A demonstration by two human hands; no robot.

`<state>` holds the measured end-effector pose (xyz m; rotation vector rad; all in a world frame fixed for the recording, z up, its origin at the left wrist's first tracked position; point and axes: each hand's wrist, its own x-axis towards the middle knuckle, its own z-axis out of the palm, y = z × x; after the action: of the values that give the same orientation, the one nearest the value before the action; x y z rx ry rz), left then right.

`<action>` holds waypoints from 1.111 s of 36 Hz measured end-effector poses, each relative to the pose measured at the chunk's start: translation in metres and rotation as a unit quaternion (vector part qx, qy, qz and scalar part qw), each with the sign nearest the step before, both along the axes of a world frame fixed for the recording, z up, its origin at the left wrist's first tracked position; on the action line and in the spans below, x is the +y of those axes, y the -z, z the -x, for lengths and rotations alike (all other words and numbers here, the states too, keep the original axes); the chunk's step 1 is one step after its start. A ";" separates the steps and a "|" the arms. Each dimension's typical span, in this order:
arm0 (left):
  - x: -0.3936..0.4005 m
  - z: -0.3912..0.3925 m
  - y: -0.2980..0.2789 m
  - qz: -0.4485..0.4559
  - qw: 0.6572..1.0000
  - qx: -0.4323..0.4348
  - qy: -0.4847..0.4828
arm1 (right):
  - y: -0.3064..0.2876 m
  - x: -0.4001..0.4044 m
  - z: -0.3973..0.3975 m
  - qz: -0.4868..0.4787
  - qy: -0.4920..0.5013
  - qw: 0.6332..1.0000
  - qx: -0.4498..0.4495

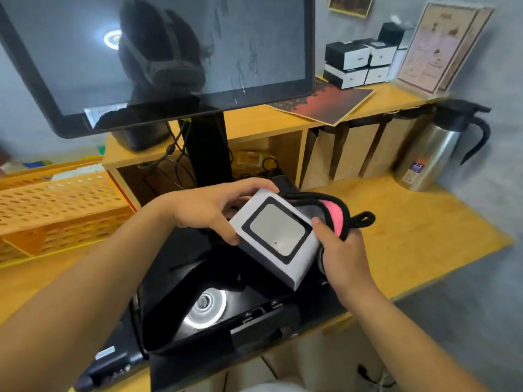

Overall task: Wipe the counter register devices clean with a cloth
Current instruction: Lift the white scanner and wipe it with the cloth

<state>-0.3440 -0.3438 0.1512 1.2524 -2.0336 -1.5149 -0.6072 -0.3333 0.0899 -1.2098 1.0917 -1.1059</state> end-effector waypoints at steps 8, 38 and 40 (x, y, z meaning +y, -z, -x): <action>0.003 -0.019 0.006 -0.038 0.998 0.036 0.019 | 0.006 0.026 -0.022 -0.011 0.004 0.999 0.048; 0.101 -0.006 0.070 0.098 0.950 0.085 -0.286 | -0.030 0.051 -0.054 0.148 0.056 0.987 0.032; 0.104 0.001 0.072 0.118 0.942 0.077 -0.304 | -0.032 0.052 -0.059 0.219 0.008 0.973 0.072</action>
<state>-0.3449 -0.2401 0.0797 1.4285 -1.4749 -1.0080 -0.5482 -0.2809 0.1216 -1.6503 0.9936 -1.3312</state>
